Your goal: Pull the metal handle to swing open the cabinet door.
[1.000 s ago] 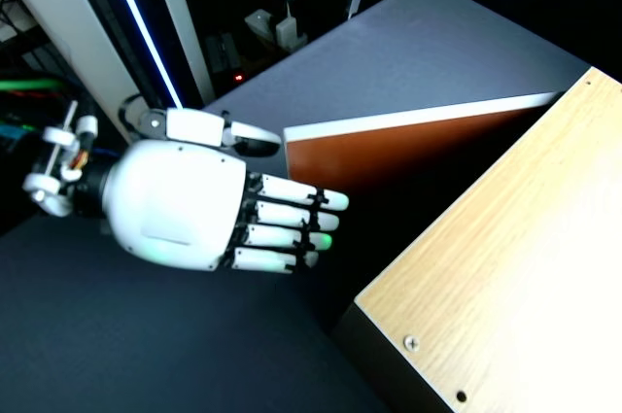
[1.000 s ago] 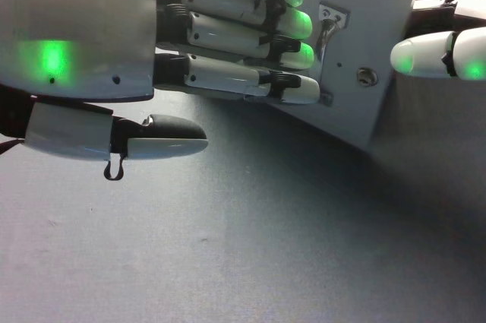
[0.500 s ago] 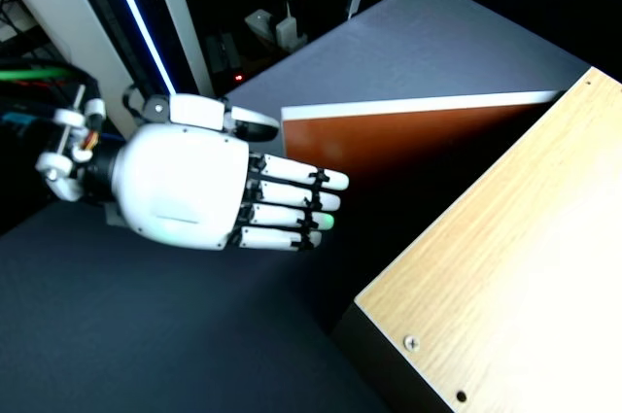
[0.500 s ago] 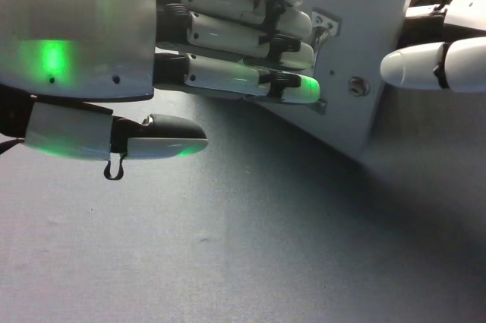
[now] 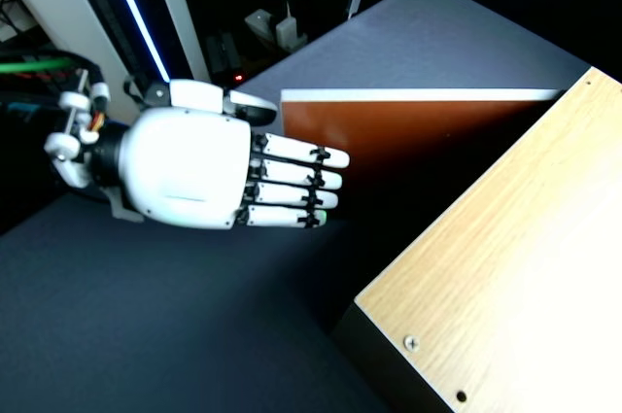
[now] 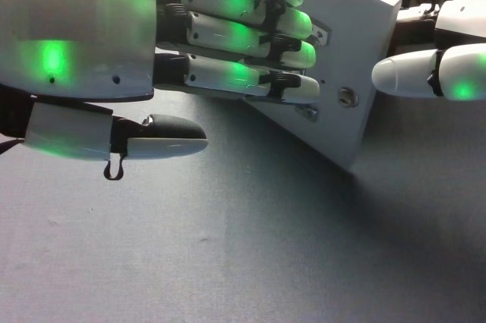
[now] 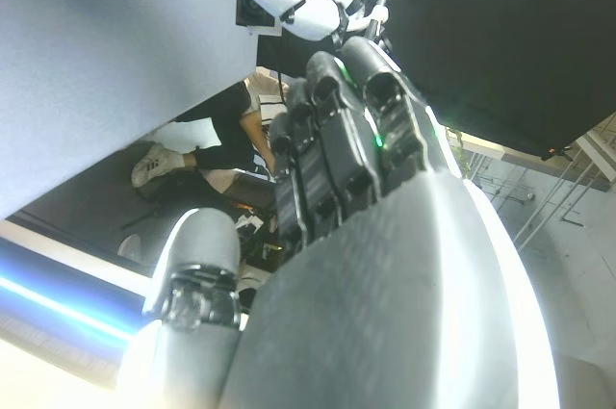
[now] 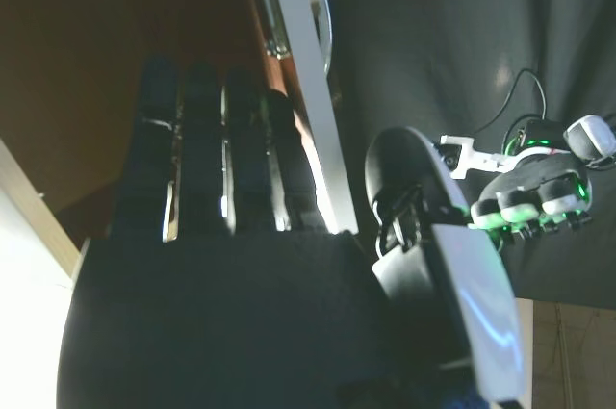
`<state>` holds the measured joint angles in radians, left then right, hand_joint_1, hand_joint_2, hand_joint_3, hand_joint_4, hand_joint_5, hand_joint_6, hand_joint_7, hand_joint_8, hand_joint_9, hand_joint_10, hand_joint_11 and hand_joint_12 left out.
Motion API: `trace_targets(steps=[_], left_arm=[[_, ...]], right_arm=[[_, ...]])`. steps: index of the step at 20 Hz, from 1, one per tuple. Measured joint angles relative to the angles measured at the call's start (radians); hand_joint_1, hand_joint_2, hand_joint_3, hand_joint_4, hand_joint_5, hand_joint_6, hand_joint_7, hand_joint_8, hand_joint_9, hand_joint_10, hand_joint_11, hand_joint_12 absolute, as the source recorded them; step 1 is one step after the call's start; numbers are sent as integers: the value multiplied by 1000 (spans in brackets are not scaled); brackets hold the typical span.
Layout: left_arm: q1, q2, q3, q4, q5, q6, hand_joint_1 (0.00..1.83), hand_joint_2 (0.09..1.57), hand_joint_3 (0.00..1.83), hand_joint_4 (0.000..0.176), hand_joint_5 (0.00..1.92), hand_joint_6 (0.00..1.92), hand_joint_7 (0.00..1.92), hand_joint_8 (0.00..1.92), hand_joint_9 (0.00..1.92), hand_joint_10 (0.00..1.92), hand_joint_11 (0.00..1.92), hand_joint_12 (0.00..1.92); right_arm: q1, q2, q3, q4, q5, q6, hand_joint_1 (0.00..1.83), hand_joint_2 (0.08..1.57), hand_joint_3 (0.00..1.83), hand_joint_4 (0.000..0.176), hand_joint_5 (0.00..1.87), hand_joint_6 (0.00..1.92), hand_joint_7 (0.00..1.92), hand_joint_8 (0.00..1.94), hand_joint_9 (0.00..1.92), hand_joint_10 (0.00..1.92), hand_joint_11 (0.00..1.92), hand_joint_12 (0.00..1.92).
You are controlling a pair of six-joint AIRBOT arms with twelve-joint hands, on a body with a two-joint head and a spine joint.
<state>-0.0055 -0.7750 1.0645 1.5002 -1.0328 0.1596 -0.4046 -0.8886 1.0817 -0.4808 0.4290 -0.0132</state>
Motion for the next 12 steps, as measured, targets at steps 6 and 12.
trace_targets(steps=[6, 12], left_arm=[[0, 0, 0, 0, 0, 0, 0, 1570, 135, 0, 369, 3, 415, 3, 403, 3, 59, 744], [0, 0, 0, 0, 0, 0, 0, 1571, 133, 0, 357, 2, 405, 1, 396, 1, 61, 735]], right_arm=[[0, -16, 0, -90, 45, 0, 0, 1571, 45, 0, 197, 1, 268, 0, 265, 1, 0, 747], [0, -24, 3, -133, 82, 0, 0, 1571, 43, 0, 215, 5, 289, 5, 280, 5, 0, 766]])
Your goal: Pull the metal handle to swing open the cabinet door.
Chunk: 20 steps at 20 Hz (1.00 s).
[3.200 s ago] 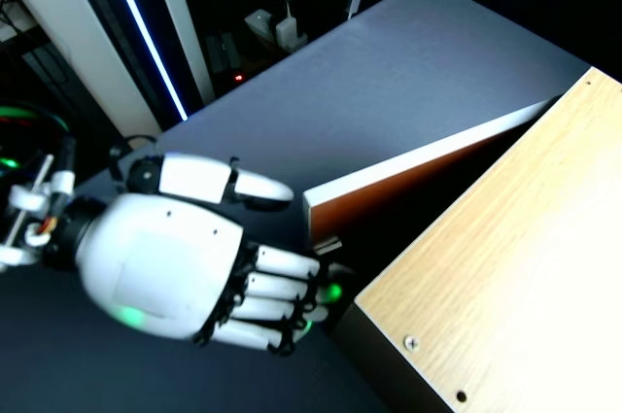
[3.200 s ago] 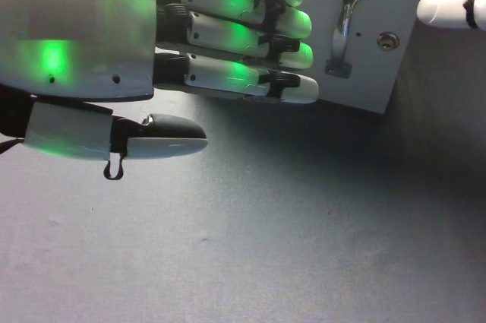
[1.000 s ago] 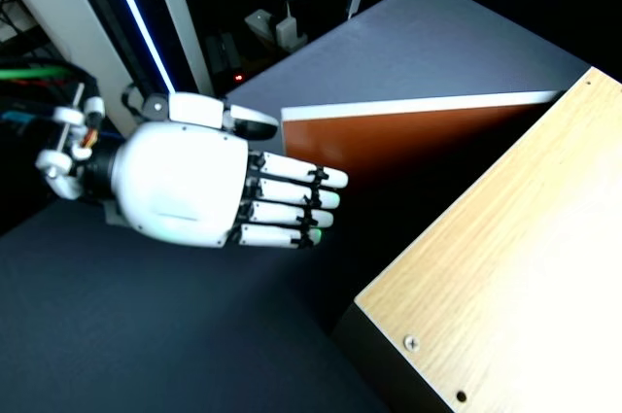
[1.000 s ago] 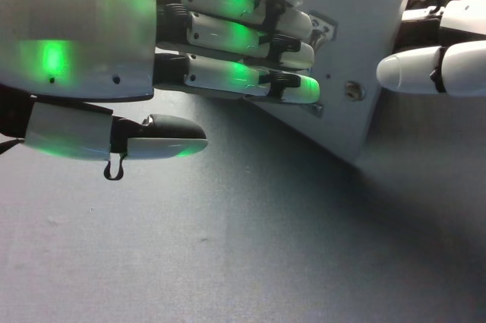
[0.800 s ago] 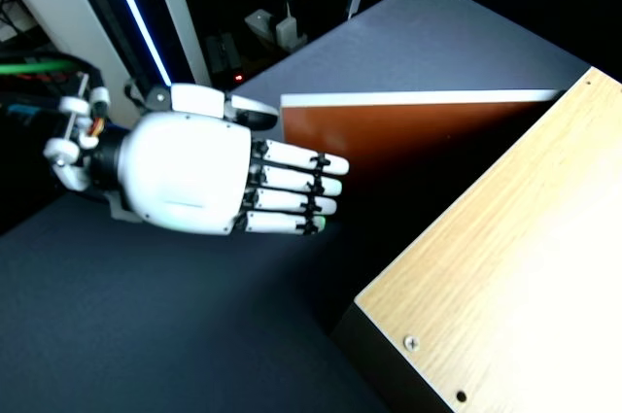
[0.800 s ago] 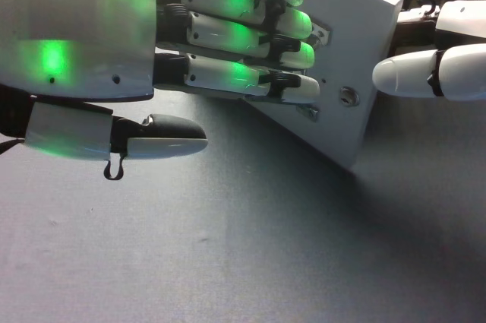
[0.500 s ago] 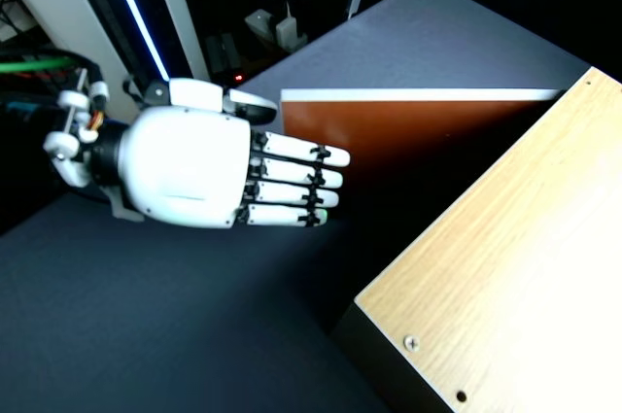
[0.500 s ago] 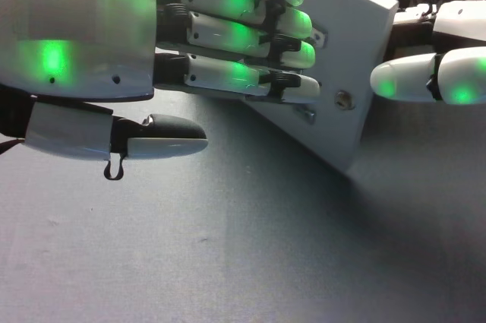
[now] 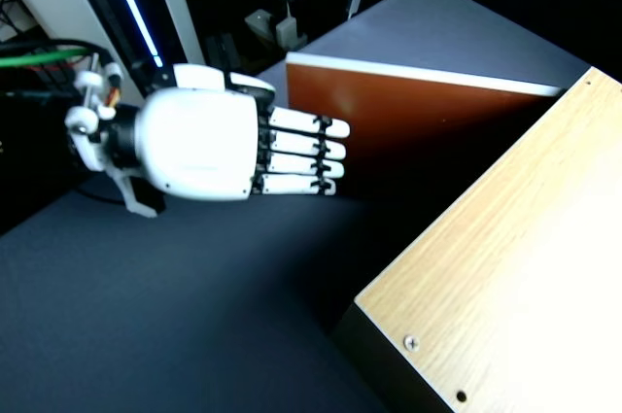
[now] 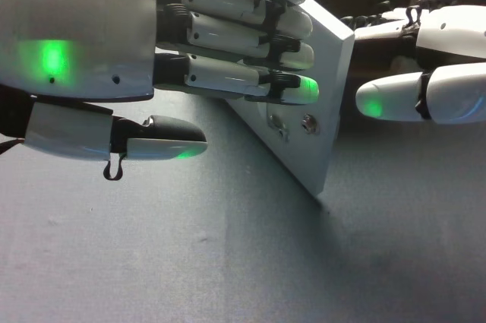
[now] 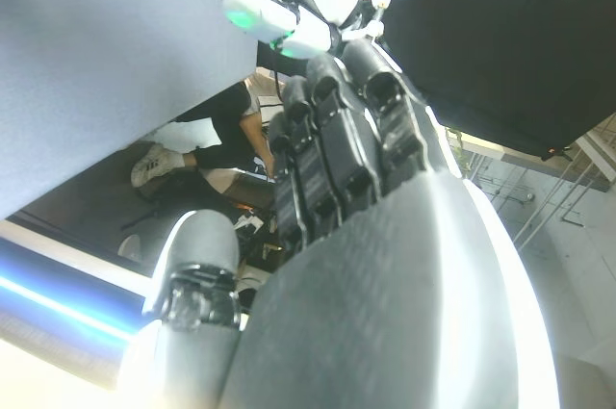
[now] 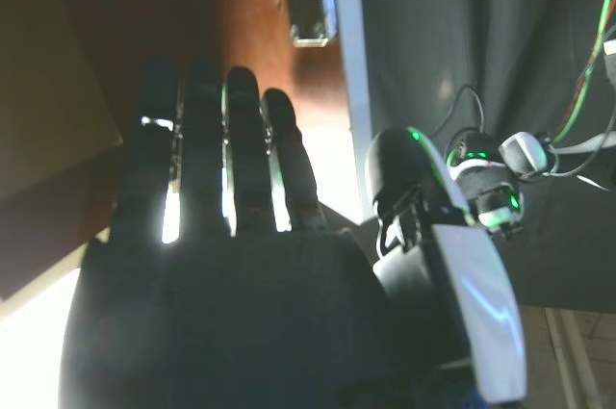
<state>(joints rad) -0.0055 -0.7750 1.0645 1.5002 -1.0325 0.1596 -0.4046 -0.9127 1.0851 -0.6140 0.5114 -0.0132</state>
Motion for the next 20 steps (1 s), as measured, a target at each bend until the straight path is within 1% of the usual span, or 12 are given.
trace_targets(steps=[3, 8, 20], left_arm=[[0, 0, 0, 0, 0, 0, 0, 1571, 131, 0, 356, 1, 405, 1, 396, 1, 66, 736], [0, 0, 0, 0, 0, 0, 0, 1571, 137, 0, 359, 2, 409, 2, 400, 2, 72, 734], [0, 0, 0, 0, 0, 0, 0, 1571, 146, 0, 338, 0, 397, 0, 387, 0, 55, 722]], right_arm=[[1, -14, 5, -67, 14, 0, 0, 1571, 40, 0, 202, 0, 276, 0, 271, 0, 0, 757], [2, -27, 10, -110, 57, 0, 0, 1571, 40, 0, 212, 3, 283, 2, 279, 2, 0, 776], [1, -76, 2, -127, 75, 0, 0, 1571, 48, 0, 212, 2, 279, 2, 274, 2, 0, 772]])
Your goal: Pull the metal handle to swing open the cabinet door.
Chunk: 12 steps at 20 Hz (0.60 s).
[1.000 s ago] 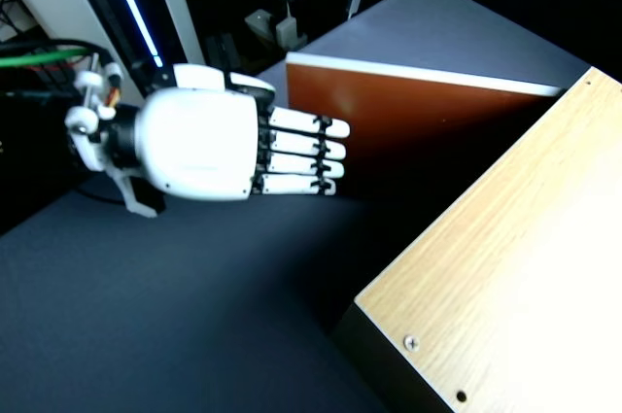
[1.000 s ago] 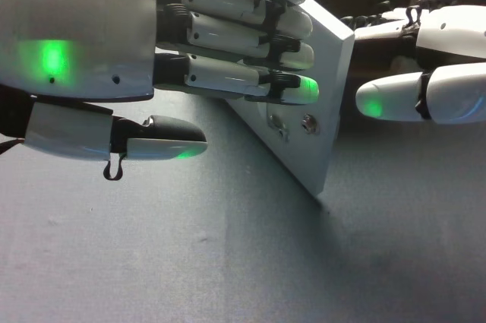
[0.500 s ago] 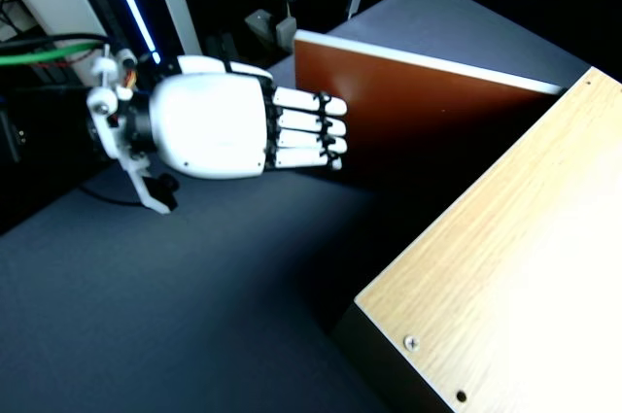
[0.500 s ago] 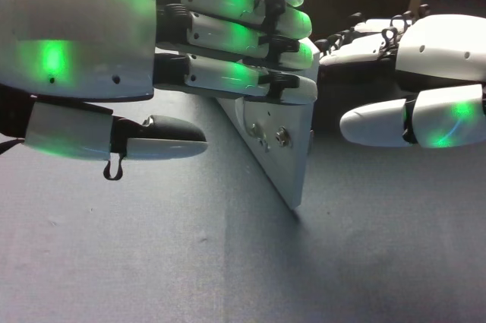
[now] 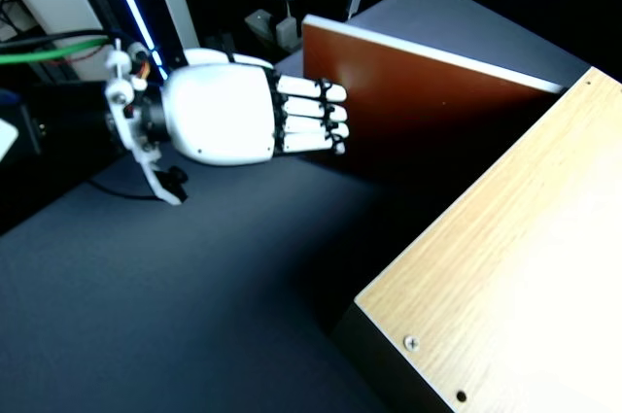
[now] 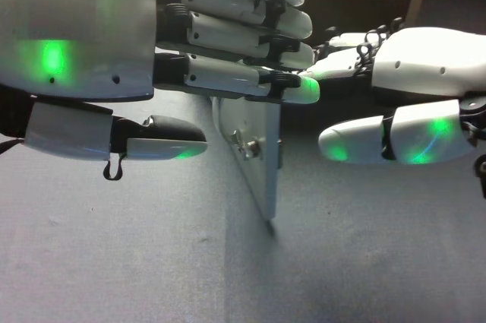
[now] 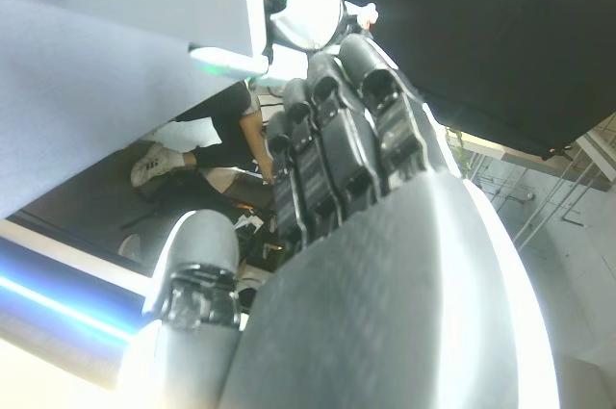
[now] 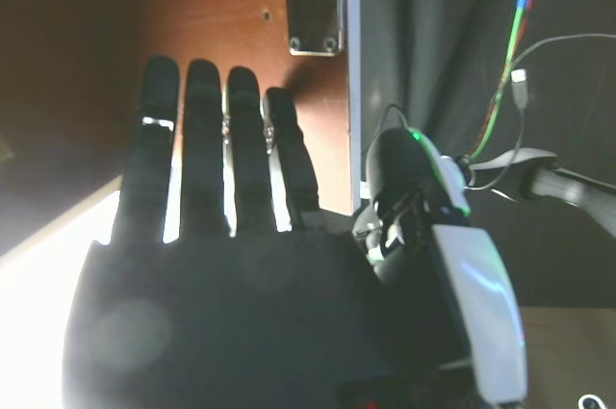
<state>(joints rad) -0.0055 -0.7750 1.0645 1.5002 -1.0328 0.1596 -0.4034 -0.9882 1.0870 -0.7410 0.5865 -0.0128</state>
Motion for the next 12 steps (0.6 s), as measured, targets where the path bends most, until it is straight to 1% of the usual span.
trace_targets(steps=[5, 9, 12], left_arm=[[0, 0, 0, 0, 1, 0, 0, 1571, 146, 0, 337, 0, 392, 0, 382, 0, 46, 720], [0, 0, 0, 0, 0, 0, 0, 1571, 145, 0, 325, 1, 384, 0, 373, 1, 38, 719], [0, 0, 0, 0, 0, 0, 0, 1571, 143, 0, 329, 2, 385, 1, 374, 1, 42, 721]], right_arm=[[0, -24, 0, -3, 3, 0, 0, 1571, 46, 0, 218, 3, 281, 2, 274, 2, 0, 775], [0, -43, 14, -14, 47, 0, 0, 1571, 42, 0, 217, 2, 285, 3, 280, 4, 0, 771], [0, -60, 14, -20, 54, 0, 0, 1571, 42, 0, 213, 0, 280, 0, 273, 0, 0, 755]])
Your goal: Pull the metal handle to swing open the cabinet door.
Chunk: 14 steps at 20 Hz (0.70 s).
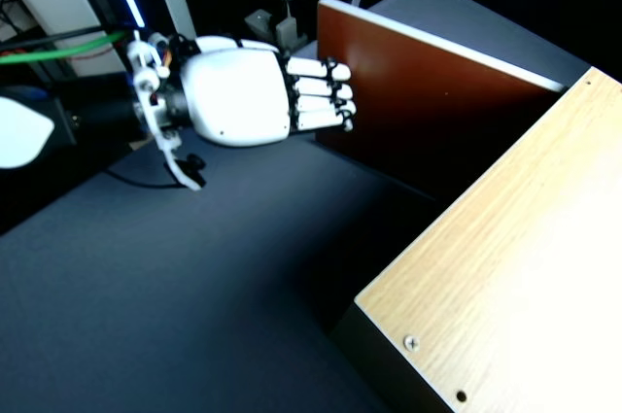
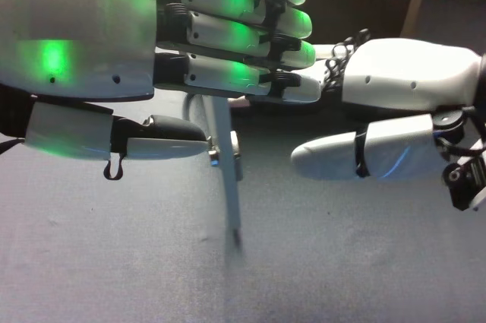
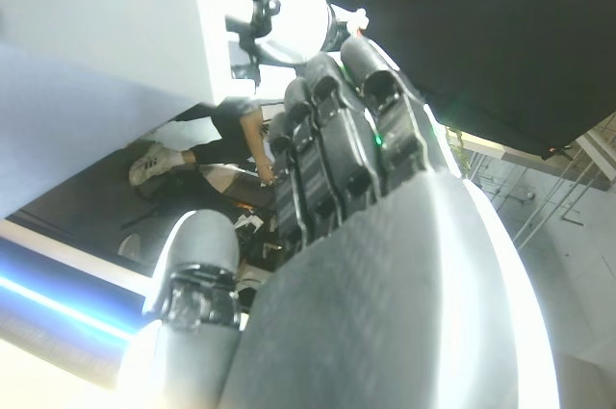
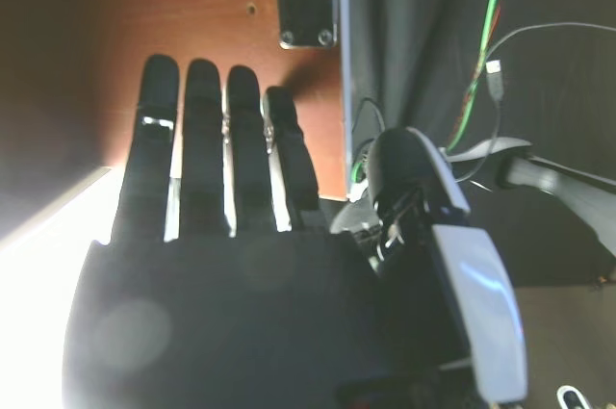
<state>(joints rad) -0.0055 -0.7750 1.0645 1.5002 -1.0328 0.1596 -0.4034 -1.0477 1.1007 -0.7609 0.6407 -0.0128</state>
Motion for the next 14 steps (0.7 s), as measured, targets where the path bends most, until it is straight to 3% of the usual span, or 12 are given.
trace_targets(steps=[14], left_arm=[[0, 0, 0, 0, 0, 0, 0, 1571, 144, 0, 340, 7, 397, 5, 390, 6, 64, 732]], right_arm=[[0, -66, 1, -27, 37, 0, 0, 1571, 60, 0, 213, 2, 280, 1, 275, 1, 0, 773]])
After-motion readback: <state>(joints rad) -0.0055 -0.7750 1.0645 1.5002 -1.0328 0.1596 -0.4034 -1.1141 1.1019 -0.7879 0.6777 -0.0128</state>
